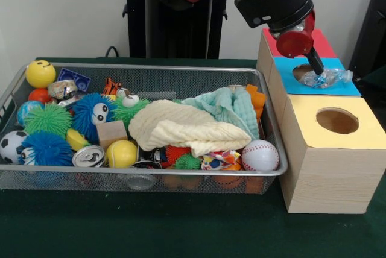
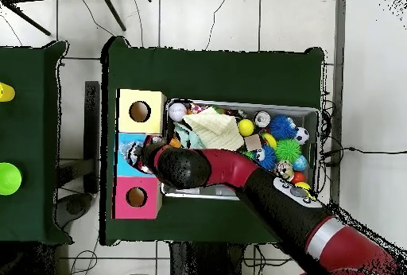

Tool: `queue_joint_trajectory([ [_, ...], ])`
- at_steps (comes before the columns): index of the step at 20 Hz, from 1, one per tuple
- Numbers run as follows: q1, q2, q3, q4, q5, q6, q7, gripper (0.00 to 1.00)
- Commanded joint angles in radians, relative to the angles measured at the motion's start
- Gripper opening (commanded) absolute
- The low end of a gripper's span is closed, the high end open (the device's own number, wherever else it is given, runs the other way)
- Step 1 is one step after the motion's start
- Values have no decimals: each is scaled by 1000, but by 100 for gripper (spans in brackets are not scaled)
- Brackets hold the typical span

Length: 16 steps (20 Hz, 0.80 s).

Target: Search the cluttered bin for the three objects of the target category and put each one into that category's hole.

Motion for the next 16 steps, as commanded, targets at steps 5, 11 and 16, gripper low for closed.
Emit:
queue_joint_trajectory([
  [5, -57, 117, -79, -41, -105, -75, 151, 0],
  [11, -16, 67, -183, -68, -122, 26, 162, 0],
  [16, 3, 20, -216, -55, -81, 94, 190, 0],
])
